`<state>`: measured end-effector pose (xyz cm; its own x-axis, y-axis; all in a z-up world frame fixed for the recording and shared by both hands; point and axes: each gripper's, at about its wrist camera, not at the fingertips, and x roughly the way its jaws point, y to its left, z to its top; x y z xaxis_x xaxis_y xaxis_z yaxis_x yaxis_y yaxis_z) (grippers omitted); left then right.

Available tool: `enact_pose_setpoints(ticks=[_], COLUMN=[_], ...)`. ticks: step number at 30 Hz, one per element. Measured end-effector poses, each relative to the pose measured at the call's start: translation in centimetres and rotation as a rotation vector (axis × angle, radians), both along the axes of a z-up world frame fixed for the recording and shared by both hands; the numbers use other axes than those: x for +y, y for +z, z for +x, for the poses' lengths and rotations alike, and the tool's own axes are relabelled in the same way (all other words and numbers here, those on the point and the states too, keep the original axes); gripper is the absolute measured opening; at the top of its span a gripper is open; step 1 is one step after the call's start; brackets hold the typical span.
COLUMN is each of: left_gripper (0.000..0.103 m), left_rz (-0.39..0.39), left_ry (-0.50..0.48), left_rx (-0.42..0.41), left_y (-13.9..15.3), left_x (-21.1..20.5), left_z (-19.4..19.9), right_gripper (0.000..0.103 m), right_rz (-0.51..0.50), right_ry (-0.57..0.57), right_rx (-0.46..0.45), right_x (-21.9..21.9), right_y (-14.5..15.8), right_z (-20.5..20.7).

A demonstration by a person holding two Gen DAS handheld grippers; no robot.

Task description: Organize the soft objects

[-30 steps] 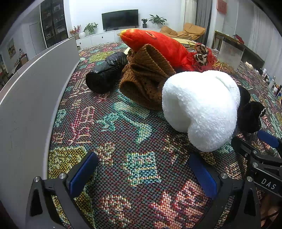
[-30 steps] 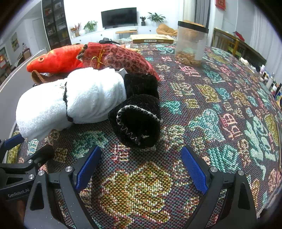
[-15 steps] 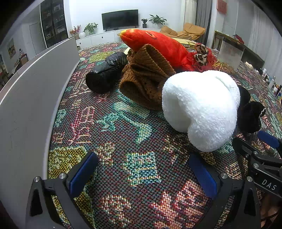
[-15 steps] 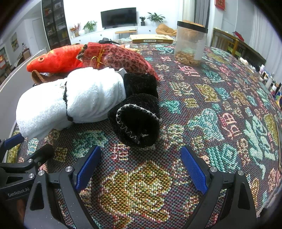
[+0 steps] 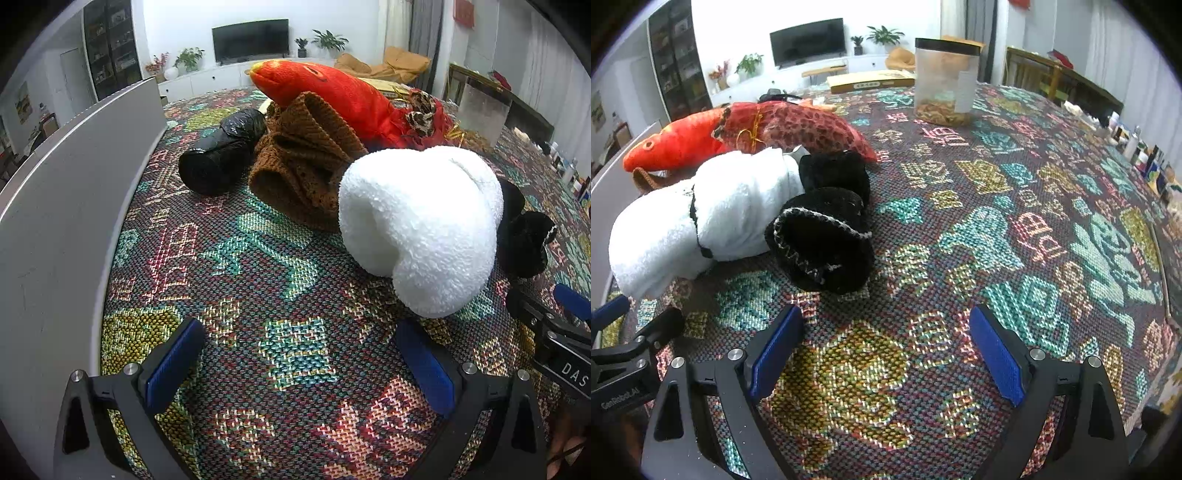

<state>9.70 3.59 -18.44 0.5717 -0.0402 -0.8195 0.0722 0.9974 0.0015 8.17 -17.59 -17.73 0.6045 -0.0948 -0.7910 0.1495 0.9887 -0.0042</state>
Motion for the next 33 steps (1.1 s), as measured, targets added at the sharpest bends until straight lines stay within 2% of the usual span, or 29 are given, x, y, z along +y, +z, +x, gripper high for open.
enact_pose_setpoints(ticks=[2,5,9,13,15,17,19,20,22,23,25,27,30,33], left_gripper=[0.102,0.102,0.103,0.103,0.103,0.1,0.074,0.07,0.05,0.049,0.049,0.052,0.067,0.089], left_rz=[0.024,0.023,0.045,0.195,0.205,0.198,0.209,0.208,0.146,0.114,0.045,0.02,0.034,0.083], left_ry=[-0.03,-0.066,-0.188,-0.294,-0.317,-0.334,-0.33,-0.321,-0.304,-0.292,-0.266,-0.23,-0.197,-0.199], left_rx=[0.034,-0.049,-0.113,-0.133,-0.093,-0.031,0.001,0.001,-0.008,-0.011,-0.014,0.001,-0.002,-0.019], left_y=[0.9,4.1,7.4,6.9,5.9,4.7,3.8,3.7,4.0,4.3,5.0,4.8,4.0,3.7], left_x=[-0.1,-0.4,-3.0,-7.2,-8.3,-9.0,-9.1,-8.9,-8.0,-7.3,-5.4,-3.7,-1.9,-2.1], left_z=[0.1,-0.3,0.5,2.6,3.6,4.2,4.0,3.8,2.0,0.8,-2.0,-4.6,-6.8,-6.7], right_gripper=[0.093,0.093,0.093,0.093,0.093,0.093,0.093,0.093,0.093,0.093,0.093,0.093,0.093,0.093], right_rz=[-0.004,-0.002,0.053,0.279,0.356,0.39,0.399,0.397,0.402,0.408,0.419,0.418,0.412,0.387], right_ry=[0.0,-0.001,-0.027,-0.11,-0.154,-0.175,-0.186,-0.188,-0.191,-0.192,-0.195,-0.18,-0.116,-0.016], right_rx=[0.0,-0.001,-0.015,-0.081,-0.106,-0.119,-0.127,-0.128,-0.132,-0.134,-0.136,-0.123,-0.086,-0.008], right_x=[0.1,0.2,-0.8,-4.6,-6.0,-6.6,-6.8,-6.8,-6.9,-6.9,-7.2,-7.3,-6.8,-5.2], right_y=[0.0,0.0,0.4,1.0,1.1,1.2,1.3,1.3,1.4,1.4,1.4,1.7,2.5,3.8], right_z=[-0.1,-0.1,-0.4,-1.7,-2.4,-2.7,-2.7,-2.8,-2.8,-2.9,-3.0,-2.6,-0.8,2.6])
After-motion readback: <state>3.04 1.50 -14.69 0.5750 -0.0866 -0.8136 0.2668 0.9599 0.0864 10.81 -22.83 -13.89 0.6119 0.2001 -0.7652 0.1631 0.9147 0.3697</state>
